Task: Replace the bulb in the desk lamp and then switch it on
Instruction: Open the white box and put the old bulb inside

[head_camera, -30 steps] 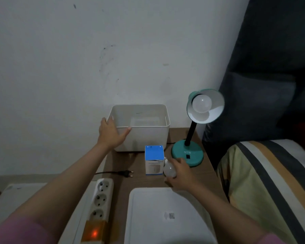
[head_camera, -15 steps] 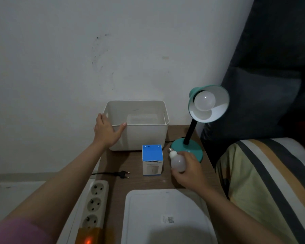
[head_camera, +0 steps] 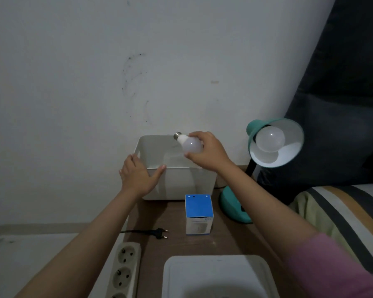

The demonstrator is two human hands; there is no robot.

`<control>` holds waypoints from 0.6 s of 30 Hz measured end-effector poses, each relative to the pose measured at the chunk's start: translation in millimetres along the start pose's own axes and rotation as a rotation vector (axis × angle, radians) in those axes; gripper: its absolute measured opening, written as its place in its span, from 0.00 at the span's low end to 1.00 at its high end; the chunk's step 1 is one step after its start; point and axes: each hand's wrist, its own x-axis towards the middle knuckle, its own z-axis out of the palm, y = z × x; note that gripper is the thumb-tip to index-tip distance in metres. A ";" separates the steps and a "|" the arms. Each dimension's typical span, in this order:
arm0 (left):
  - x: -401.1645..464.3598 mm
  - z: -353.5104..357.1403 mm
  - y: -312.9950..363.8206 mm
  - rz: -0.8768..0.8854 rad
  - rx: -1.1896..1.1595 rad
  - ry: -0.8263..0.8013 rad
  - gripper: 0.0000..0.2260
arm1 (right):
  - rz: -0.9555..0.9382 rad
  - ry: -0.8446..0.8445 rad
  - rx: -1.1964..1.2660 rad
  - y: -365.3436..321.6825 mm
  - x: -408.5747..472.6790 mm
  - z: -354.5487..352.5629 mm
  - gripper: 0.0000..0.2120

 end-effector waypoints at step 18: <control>-2.3 7.6 -1.9 0.019 -0.058 0.067 0.45 | 0.089 -0.168 -0.328 33.5 68.8 41.0 0.23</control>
